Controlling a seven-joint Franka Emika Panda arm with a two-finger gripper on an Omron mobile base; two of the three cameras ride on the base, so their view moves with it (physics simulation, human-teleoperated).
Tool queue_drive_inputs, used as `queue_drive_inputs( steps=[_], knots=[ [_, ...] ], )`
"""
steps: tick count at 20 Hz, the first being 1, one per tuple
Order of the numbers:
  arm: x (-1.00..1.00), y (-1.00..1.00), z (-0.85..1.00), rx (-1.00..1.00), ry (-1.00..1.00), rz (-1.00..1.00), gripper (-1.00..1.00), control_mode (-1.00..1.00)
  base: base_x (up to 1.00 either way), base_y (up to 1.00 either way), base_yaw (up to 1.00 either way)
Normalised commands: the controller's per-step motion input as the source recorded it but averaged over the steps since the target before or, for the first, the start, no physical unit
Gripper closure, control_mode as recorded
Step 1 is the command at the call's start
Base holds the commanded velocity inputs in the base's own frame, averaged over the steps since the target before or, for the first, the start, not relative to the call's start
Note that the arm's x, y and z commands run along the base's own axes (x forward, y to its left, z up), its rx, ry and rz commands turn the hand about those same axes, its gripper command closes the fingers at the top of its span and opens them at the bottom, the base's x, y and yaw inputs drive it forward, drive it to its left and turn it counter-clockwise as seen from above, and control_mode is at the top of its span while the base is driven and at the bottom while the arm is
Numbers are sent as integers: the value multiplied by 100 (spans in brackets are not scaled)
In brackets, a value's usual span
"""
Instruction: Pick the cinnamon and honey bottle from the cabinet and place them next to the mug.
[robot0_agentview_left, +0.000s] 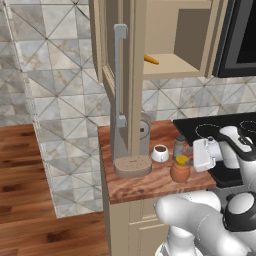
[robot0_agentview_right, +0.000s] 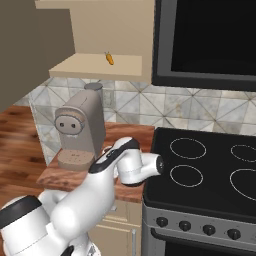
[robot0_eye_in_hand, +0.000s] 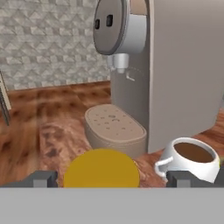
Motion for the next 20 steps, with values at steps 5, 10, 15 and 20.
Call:
queue_drive_inputs(
  steps=[5,10,15,20],
  knots=[
    [-4,0,32,0,-6,-5,-100,-100,0,0,0],
    [-33,0,45,1,-4,-5,-100,-100,0,0,0],
    [-60,0,68,2,0,-9,-100,-100,0,0,0],
    [-68,0,75,1,1,-14,-100,-100,0,0,0]
  ],
)
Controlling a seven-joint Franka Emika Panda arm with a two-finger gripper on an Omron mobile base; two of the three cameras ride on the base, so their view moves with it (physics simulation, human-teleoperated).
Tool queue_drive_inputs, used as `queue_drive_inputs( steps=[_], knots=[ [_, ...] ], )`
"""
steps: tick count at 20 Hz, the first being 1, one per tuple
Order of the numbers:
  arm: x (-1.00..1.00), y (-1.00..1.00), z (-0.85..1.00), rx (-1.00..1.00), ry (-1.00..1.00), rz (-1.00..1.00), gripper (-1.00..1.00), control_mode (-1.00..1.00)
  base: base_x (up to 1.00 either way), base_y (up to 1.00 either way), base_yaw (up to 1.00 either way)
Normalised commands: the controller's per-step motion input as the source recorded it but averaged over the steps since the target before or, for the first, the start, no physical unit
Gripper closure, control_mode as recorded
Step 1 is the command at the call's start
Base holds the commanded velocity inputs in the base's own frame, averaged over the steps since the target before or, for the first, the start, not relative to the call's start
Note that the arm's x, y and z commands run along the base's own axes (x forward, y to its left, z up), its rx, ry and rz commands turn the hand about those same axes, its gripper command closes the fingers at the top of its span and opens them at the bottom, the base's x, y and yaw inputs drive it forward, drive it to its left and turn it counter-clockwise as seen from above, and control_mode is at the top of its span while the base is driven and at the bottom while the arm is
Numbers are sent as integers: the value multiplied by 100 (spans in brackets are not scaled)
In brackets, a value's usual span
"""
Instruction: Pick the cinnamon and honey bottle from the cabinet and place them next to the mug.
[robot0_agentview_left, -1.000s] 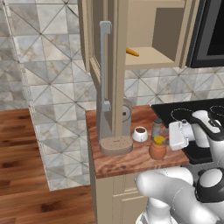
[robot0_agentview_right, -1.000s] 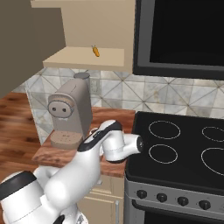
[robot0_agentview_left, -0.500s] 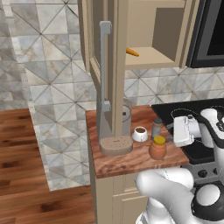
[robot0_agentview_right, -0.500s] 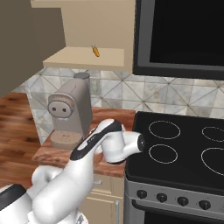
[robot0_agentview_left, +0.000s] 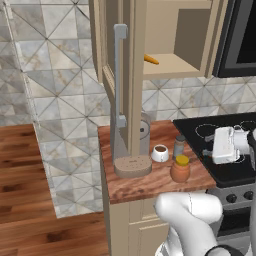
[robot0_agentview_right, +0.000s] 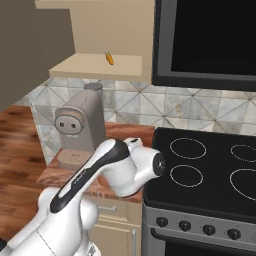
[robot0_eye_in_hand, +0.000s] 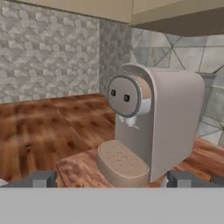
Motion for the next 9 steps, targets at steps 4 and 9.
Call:
queue_drive_inputs(
  steps=[4,9],
  knots=[
    [-73,0,79,2,7,-17,-100,-100,0,0,0],
    [-50,4,78,0,14,-22,-100,-100,0,0,0]
  ],
)
